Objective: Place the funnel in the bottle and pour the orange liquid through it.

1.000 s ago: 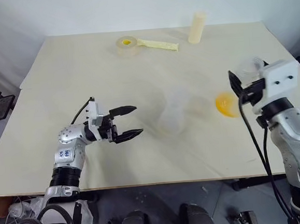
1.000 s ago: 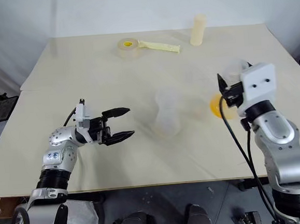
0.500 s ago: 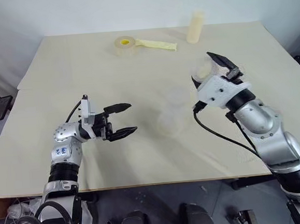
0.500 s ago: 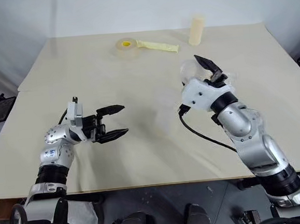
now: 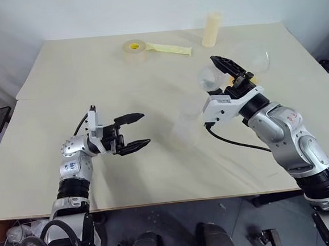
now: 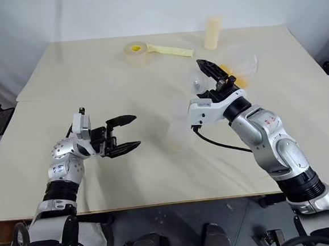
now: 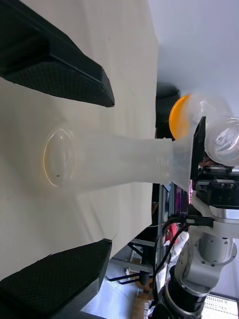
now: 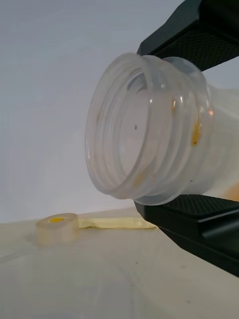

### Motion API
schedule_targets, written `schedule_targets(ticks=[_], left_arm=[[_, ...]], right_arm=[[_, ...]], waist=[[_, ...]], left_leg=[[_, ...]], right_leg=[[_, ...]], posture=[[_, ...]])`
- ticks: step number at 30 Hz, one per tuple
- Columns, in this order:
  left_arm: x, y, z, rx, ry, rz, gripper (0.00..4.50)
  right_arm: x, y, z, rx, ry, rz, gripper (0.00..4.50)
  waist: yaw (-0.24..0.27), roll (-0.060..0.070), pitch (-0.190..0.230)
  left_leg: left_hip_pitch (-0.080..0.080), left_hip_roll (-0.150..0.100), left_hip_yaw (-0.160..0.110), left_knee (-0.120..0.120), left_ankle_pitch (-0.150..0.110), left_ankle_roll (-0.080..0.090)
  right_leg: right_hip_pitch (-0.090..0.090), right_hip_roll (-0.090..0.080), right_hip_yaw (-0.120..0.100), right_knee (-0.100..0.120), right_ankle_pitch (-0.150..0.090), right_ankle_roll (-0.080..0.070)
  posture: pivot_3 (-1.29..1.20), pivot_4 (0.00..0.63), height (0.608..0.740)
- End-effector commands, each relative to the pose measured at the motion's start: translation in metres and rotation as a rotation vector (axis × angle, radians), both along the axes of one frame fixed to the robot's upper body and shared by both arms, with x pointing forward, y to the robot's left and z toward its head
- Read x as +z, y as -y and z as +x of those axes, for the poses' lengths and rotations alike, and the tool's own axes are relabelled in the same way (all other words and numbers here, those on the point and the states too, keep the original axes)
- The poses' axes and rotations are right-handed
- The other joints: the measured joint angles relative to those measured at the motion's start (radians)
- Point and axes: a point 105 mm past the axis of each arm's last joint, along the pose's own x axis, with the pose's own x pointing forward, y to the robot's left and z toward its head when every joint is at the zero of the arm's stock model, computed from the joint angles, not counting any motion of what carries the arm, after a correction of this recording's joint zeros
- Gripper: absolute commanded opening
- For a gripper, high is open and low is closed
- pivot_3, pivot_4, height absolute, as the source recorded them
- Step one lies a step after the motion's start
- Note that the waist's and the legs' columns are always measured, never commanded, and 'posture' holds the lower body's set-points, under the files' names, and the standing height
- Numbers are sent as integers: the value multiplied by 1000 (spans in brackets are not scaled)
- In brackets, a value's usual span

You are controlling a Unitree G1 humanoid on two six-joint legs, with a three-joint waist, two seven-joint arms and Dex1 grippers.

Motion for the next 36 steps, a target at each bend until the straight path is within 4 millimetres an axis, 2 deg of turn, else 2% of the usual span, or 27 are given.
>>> schedule_targets(ticks=[1, 21, 36], left_arm=[[10, -1, -1, -5, 47, -30, 4500], [19, 5, -4, -57, 82, -32, 4500], [18, 9, -4, -61, 76, -31, 4500]], right_arm=[[18, -2, -5, 13, 92, -23, 2801], [20, -12, -10, 55, 190, -172, 2801], [24, -9, -9, 33, 269, -256, 2801]], waist=[[0, 0, 0], [-1, 0, 0], [0, 0, 0]], left_leg=[[0, 0, 0, 0, 0, 0], [0, 0, -1, 0, 0, 0], [0, 0, -1, 0, 0, 0]], right_leg=[[0, 0, 0, 0, 0, 0], [0, 0, 0, 0, 0, 0], [0, 0, 0, 0, 0, 0]], posture=[[0, 150, 740], [0, 150, 740], [0, 150, 740]])
